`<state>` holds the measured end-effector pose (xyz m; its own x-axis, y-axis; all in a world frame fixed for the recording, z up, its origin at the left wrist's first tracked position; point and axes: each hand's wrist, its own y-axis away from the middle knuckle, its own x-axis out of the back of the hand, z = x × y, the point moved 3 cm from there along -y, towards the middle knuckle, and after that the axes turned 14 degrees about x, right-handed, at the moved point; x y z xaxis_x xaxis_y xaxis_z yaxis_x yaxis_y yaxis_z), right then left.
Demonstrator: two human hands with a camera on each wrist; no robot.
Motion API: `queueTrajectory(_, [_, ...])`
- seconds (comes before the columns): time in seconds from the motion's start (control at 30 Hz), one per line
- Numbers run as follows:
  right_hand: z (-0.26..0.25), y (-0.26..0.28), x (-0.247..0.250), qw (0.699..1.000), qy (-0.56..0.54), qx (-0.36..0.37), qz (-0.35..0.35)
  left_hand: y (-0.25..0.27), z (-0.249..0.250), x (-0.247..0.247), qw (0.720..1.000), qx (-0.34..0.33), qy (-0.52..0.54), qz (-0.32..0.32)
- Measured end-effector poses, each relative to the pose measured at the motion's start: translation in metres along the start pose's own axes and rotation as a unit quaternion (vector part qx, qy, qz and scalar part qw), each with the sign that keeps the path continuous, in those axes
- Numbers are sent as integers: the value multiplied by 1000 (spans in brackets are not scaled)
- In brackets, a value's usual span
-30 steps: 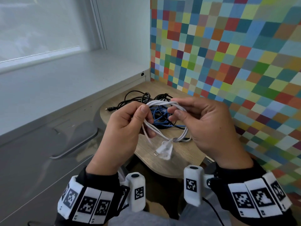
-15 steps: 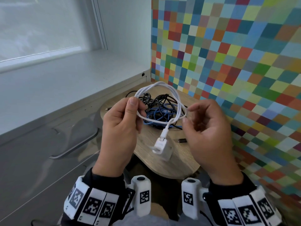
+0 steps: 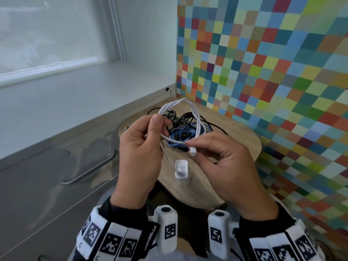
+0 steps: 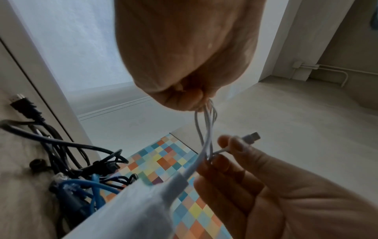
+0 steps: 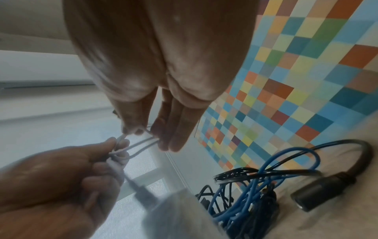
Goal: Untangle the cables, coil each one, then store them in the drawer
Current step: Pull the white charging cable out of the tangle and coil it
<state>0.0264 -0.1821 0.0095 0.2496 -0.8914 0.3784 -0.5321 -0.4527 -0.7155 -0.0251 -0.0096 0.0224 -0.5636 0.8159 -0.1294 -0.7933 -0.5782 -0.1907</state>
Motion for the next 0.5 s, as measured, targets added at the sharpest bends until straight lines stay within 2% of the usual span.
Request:
queueTrajectory(0.1, [-5, 1, 1, 998, -35, 18, 47, -2, 0, 1, 998, 20, 47, 22])
queueTrajectory(0.2, [-10, 4, -1, 994, -91, 21, 64, -6, -3, 6, 995, 47, 81, 42])
queueTrajectory(0.37, [-9, 6, -4, 980, -184, -10, 70, -7, -4, 7, 989, 61, 123, 49])
queueTrajectory(0.5, [-9, 4, 0, 980, -190, -19, 59, -6, -2, 4, 986, 64, 144, 46])
